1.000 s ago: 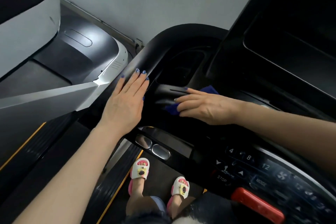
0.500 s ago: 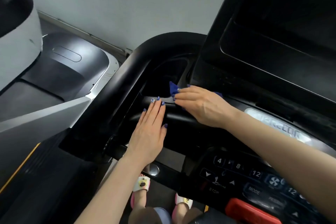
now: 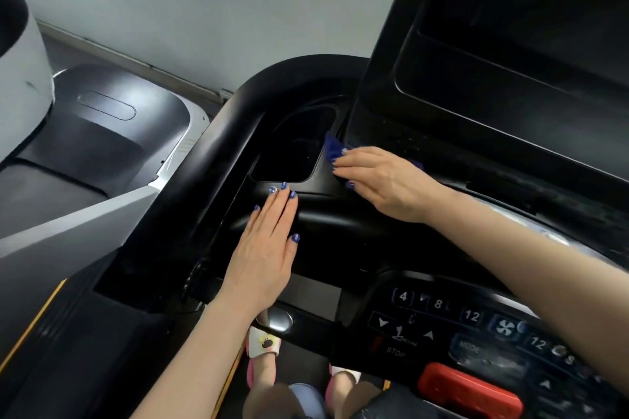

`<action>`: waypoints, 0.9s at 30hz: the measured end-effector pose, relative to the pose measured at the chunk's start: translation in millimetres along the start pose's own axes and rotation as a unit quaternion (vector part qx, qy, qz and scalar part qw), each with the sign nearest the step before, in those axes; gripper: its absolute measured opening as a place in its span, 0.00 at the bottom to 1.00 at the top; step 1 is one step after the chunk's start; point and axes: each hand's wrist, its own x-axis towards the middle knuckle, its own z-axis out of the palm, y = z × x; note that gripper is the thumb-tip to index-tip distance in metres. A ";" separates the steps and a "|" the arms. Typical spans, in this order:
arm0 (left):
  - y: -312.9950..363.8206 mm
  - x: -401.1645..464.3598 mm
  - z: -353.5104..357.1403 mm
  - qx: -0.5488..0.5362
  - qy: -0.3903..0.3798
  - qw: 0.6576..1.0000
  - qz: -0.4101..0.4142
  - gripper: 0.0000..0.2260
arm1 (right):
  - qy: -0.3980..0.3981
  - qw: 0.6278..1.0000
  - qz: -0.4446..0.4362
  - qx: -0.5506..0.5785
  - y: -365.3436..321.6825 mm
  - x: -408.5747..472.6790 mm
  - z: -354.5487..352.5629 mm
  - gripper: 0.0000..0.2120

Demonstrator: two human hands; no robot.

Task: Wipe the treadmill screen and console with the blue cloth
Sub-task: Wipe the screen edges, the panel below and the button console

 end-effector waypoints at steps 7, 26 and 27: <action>-1.5 0.2 1.3 0.009 -0.004 1.000 -0.005 0.27 | 0.027 0.994 0.034 0.100 -5.2 -1.2 -5.5 0.21; -20.0 -2.5 -3.5 -0.017 -0.002 0.999 -0.035 0.29 | -0.048 0.990 -0.076 0.113 6.3 -25.2 -26.2 0.16; -19.4 -2.3 -3.5 -0.020 -0.002 0.999 -0.038 0.30 | -0.032 0.988 -0.085 0.124 -2.2 -22.7 -22.6 0.15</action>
